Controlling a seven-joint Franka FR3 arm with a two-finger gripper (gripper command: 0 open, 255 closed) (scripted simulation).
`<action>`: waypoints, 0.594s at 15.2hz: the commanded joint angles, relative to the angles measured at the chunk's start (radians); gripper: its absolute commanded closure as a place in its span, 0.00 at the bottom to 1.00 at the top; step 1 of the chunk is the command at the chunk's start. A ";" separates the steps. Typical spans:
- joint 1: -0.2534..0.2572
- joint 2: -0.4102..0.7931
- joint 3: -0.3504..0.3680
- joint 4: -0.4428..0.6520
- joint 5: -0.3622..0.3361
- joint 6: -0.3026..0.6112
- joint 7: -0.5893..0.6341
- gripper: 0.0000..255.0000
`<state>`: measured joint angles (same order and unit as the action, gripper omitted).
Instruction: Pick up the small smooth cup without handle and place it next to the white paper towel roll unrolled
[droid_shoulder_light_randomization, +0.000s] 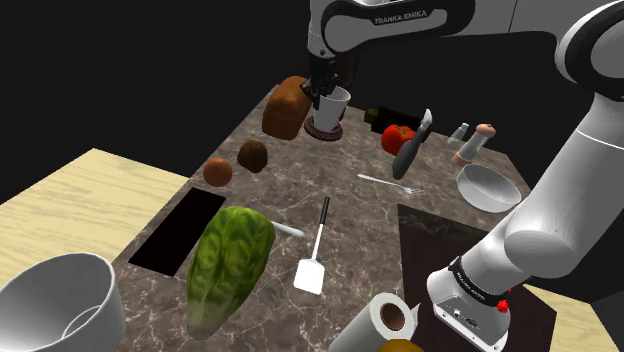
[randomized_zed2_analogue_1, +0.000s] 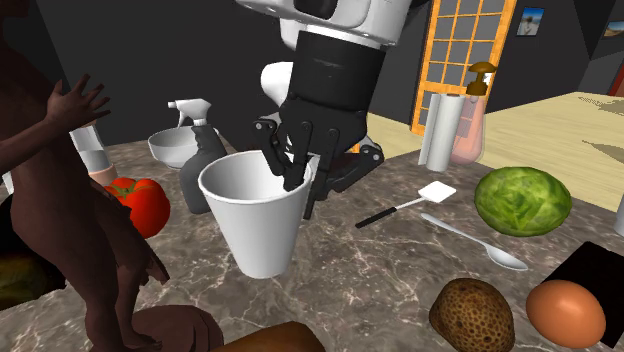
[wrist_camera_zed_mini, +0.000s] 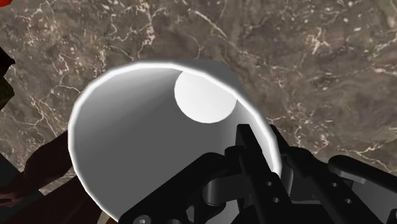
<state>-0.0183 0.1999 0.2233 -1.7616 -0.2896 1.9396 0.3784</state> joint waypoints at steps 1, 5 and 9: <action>0.001 -0.007 0.001 0.019 0.004 -0.025 -0.006 1.00; 0.002 -0.016 0.003 0.061 0.010 -0.074 -0.019 1.00; 0.003 -0.021 0.004 0.107 0.015 -0.124 -0.031 1.00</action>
<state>-0.0158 0.1778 0.2270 -1.6710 -0.2750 1.8307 0.3512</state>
